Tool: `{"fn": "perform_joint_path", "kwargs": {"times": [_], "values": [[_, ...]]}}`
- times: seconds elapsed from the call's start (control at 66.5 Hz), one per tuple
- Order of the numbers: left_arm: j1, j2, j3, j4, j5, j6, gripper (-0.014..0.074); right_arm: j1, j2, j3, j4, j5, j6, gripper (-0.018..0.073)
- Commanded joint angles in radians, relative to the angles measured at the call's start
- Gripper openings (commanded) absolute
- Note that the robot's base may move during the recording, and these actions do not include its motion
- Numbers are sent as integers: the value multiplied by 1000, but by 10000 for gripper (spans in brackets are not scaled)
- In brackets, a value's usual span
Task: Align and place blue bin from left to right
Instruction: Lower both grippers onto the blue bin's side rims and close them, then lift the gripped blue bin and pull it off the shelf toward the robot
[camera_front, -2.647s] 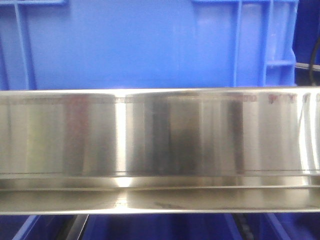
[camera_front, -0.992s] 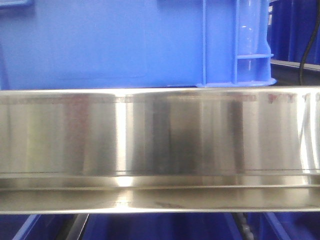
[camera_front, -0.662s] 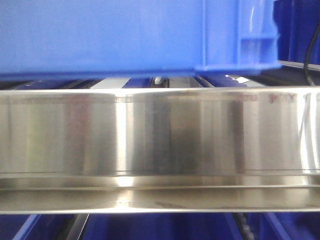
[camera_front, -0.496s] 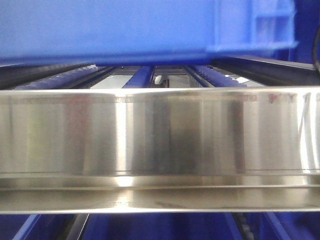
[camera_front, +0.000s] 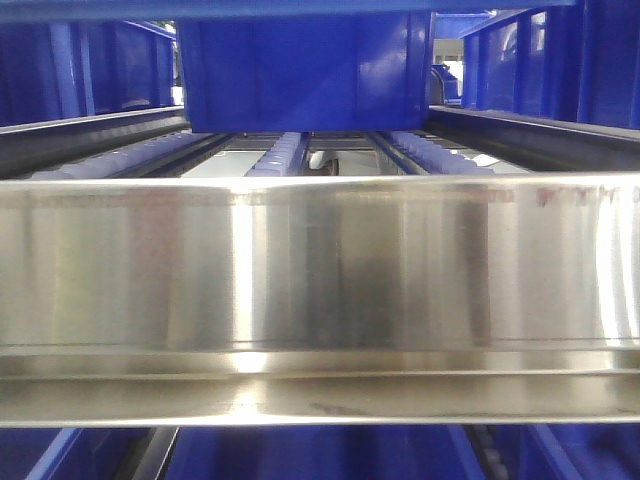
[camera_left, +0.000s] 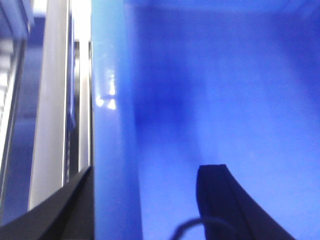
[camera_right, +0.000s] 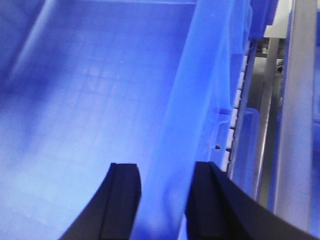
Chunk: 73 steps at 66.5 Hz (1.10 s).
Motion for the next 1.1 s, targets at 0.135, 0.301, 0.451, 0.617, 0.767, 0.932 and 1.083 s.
{"fn": "perform_joint_path", "kwargs": {"times": [0.135,0.301,0.451,0.617,0.767,0.932,1.083], "values": [[-14,-30,-15,-76,-75,43,-111,-2,-19,-18,3,-99,-20,-69],[-14,-31,-15,-73,-78,43,-111,-2,-17,-18,3,-101,-20,-69],[-14,-31,-15,-61,-108,43,-111,-2,-17,-18,3,-101,-20,-69],[-14,-31,-15,-59,-168,43,-111,-2,-17,-18,3,-101,-20,-69],[-14,-31,-15,-59,-220,43,-111,-2,-17,-18,3,-101,-20,-69],[-14,-31,-15,-59,-290,43,-111,-2,-17,-18,3,-101,-20,-69],[-14,-31,-15,-59,-338,43,-111,-2,-17,-18,3,-101,-20,-69]]}}
